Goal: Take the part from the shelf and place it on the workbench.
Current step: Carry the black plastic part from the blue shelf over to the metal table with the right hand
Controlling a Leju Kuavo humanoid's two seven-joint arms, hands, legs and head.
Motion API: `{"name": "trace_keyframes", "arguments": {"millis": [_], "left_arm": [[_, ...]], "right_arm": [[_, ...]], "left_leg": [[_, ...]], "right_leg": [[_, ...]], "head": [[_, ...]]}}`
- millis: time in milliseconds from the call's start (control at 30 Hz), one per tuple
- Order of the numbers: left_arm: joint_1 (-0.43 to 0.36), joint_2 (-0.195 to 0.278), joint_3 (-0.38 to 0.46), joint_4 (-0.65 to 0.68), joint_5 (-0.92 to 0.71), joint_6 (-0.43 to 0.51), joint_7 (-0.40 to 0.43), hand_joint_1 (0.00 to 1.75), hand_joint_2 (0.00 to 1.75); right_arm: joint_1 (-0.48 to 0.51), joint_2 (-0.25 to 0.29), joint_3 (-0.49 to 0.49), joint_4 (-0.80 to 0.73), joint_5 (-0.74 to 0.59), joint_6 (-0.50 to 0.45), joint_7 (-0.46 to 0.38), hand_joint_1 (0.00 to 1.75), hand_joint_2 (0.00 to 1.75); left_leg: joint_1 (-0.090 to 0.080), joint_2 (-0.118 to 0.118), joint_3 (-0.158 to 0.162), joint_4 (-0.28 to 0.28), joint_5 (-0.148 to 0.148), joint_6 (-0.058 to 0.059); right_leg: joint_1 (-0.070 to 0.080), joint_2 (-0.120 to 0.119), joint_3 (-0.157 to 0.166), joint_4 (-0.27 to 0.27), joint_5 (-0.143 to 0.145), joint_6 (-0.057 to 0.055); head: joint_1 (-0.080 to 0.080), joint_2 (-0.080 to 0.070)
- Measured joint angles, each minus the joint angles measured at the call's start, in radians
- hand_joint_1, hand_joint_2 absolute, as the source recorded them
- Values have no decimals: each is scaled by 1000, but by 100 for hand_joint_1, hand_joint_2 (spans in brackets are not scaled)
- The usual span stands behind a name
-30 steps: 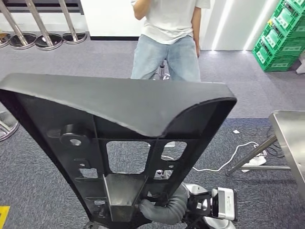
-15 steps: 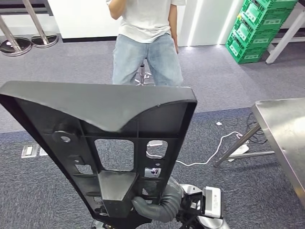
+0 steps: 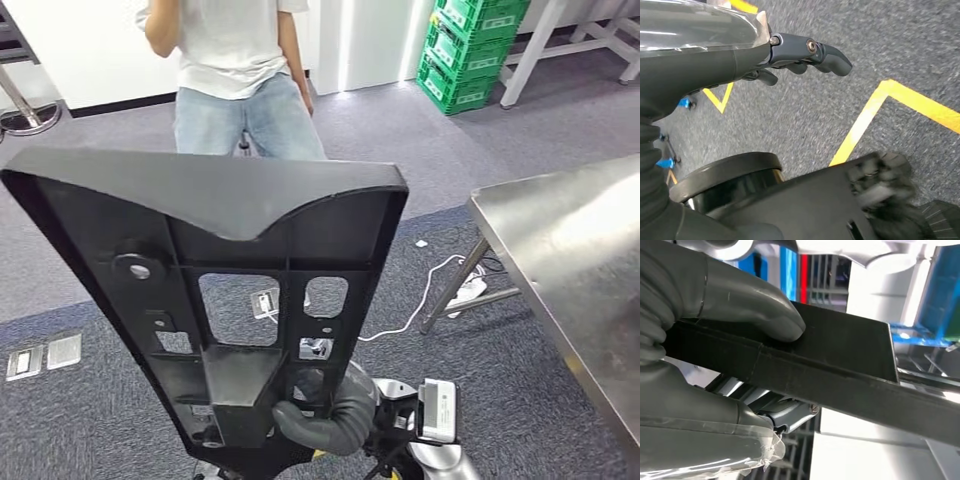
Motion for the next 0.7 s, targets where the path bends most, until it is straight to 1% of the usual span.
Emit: {"name": "trace_keyframes", "arguments": {"millis": [33,67,100,133,167,200,233,267,300,333,367,400,433,467,500,533,567,600,633,667,700], "left_arm": [[8,11,4,0,15,9,18,0,175],[20,26,13,0,35,17,34,0,175],[33,45,25,0,53,20,40,0,175],[44,66,37,0,66,18,38,0,175],[54,83,48,-1,73,15,30,0,175],[59,98,57,-1,75,13,27,0,175],[66,109,63,0,75,13,29,0,175],[75,116,69,0,74,14,31,0,175],[84,121,73,0,74,16,37,0,175],[92,123,77,0,73,16,40,0,175],[96,124,80,0,73,17,42,0,175],[98,124,82,0,73,18,45,0,175],[99,125,84,0,73,19,47,0,175],[99,126,85,0,73,20,49,0,175],[101,127,86,0,74,21,52,0,175],[103,128,88,0,75,21,55,0,175],[105,129,91,0,76,21,61,0,175],[106,130,94,0,77,22,68,0,175],[107,130,97,0,78,24,77,0,175],[107,130,100,0,78,26,87,0,175],[107,130,103,0,78,26,95,0,175]], "right_arm": [[0,0,0,0,-5,-1,0,175,175],[1,-2,0,-2,-13,-2,1,175,175],[1,-6,0,-9,-24,-4,3,175,175],[1,-11,1,-18,-34,-6,5,175,175],[2,-15,0,-27,-42,-7,8,175,175],[0,-19,0,-34,-47,-8,10,175,175],[0,-22,-1,-40,-49,-9,12,175,175],[1,-24,-1,-44,-50,-10,14,175,175],[1,-26,-1,-48,-50,-10,16,175,175],[3,-29,0,-51,-50,-10,17,175,175],[3,-31,0,-55,-50,-10,17,175,175],[2,-34,1,-57,-51,-10,17,175,175],[0,-35,1,-60,-51,-10,17,175,175],[-1,-36,1,-61,-51,-10,17,175,175],[-2,-37,1,-62,-51,-10,17,175,175],[-2,-38,1,-62,-51,-9,17,175,175],[-2,-39,1,-62,-51,-9,17,175,175],[-1,-41,1,-62,-51,-8,17,175,175],[-1,-41,1,-62,-51,-8,17,175,175],[-2,-41,1,-62,-51,-7,17,175,175],[-3,-41,2,-62,-51,-6,18,175,175]], "left_leg": [[0,-5,-33,53,-13,-3],[1,-6,-54,78,-8,-6],[3,-7,-54,62,19,-9],[5,-10,-37,12,60,-12],[9,-23,-13,-49,97,-15],[13,-44,11,-106,123,-17],[15,-63,25,-140,132,-15],[15,-78,30,-154,128,-12],[14,-81,31,-159,125,-7],[14,-74,31,-159,123,-1],[15,-66,33,-162,123,3],[17,-58,37,-165,122,9],[18,-48,41,-167,121,14],[17,-38,45,-168,118,17],[17,-27,48,-169,115,19],[16,-15,51,-168,112,20],[16,-3,55,-168,108,20],[16,8,59,-168,104,18],[16,17,65,-169,99,17],[16,25,73,-169,94,14],[15,32,81,-171,89,12]], "right_leg": [[0,12,2,0,-2,-2],[-1,27,5,1,-4,-2],[-3,43,9,3,-7,-1],[-5,58,13,7,-12,2],[-7,71,15,13,-19,7],[-8,82,12,24,-26,13],[-10,91,6,33,-31,18],[-11,99,-1,40,-34,23],[-13,107,-8,43,-34,27],[-15,115,-11,43,-35,30],[-15,108,-13,47,-39,33],[-14,90,-20,64,-51,38],[-14,64,-36,100,-71,44],[-15,35,-63,153,-95,50],[-17,16,-98,219,-121,55],[-19,7,-132,278,-138,58],[-21,2,-154,311,-138,61],[-22,-1,-160,309,-121,62],[-22,-5,-143,265,-86,60],[-20,-17,-111,194,-45,55],[-14,-37,-79,129,-17,49]], "head": [[0,0],[0,0],[-1,0],[0,0],[0,0],[0,0],[-1,0],[-1,0],[-1,0],[-2,0],[0,0],[2,0],[4,0],[6,0],[8,0],[7,0],[8,0],[8,0],[8,0],[8,0],[8,0]]}}
